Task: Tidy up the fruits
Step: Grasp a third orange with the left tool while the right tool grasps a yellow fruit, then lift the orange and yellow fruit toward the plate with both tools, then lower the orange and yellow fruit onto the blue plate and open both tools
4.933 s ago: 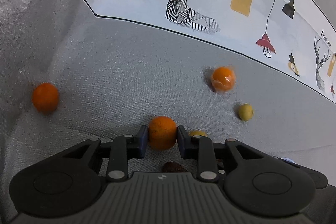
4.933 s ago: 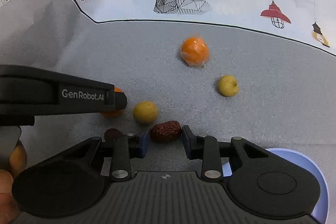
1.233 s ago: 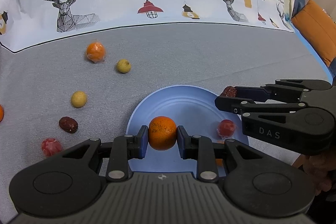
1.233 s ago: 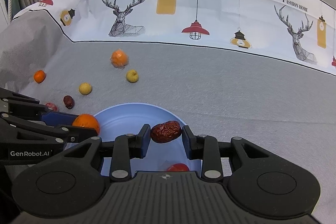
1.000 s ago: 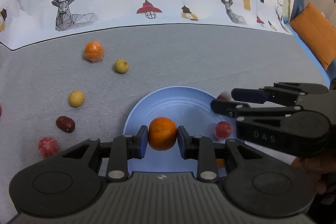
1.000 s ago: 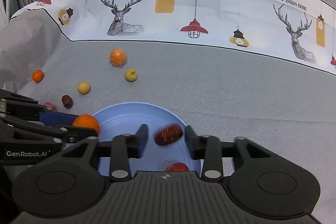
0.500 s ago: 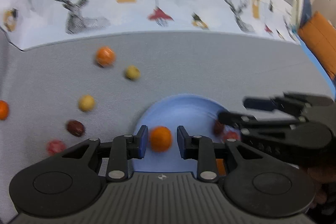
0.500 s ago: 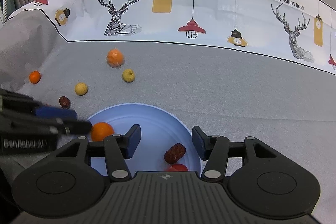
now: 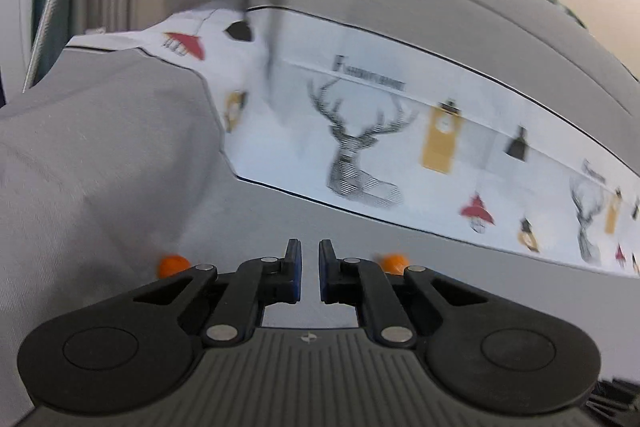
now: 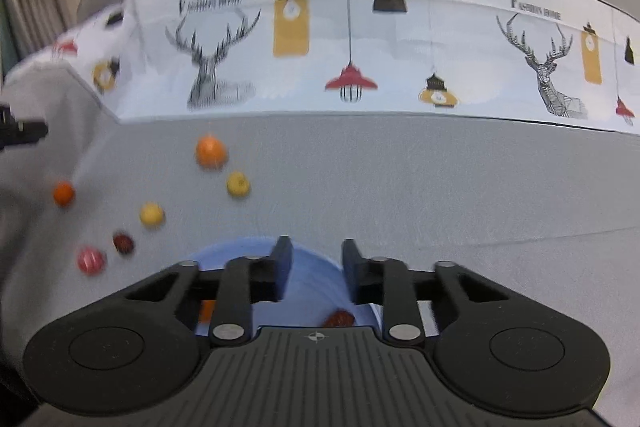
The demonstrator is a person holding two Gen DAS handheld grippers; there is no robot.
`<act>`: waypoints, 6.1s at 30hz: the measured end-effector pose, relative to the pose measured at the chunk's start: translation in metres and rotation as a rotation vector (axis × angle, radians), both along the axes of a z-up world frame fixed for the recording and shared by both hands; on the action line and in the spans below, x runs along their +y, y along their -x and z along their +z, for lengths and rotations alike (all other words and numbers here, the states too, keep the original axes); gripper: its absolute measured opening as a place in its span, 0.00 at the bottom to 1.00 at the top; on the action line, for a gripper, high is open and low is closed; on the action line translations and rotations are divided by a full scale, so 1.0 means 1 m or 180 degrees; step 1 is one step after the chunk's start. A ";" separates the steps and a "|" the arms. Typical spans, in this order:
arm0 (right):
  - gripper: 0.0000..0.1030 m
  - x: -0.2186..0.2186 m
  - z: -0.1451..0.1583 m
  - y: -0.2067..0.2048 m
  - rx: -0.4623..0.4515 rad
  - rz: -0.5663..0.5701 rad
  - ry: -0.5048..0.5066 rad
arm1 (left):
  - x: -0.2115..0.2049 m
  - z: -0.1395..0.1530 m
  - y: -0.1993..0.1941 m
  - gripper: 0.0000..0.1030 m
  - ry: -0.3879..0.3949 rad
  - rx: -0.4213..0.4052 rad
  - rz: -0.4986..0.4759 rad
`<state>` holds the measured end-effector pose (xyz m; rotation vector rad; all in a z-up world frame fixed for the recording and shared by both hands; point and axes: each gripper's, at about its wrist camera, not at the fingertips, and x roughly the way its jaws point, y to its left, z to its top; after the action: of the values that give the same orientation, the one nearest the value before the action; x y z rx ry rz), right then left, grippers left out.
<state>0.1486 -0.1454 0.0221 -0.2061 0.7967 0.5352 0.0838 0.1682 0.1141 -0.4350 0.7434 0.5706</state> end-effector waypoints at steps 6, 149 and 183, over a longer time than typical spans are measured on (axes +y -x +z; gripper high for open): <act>0.23 0.013 0.007 -0.015 0.0104 -0.0034 -0.0356 | 0.052 -0.025 -0.022 0.09 0.0097 0.0251 0.0113; 0.25 -0.017 -0.012 0.007 0.0165 0.0004 0.0363 | -0.105 -0.078 -0.008 0.36 0.0030 0.0503 -0.1994; 0.25 -0.009 -0.015 0.009 0.0175 0.0096 0.0399 | -0.143 -0.096 -0.005 0.36 0.0047 0.0718 -0.2649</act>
<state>0.1399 -0.1545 0.0066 -0.3205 0.8827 0.5217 0.0885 0.0255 0.0178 -0.0462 1.0574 -0.1735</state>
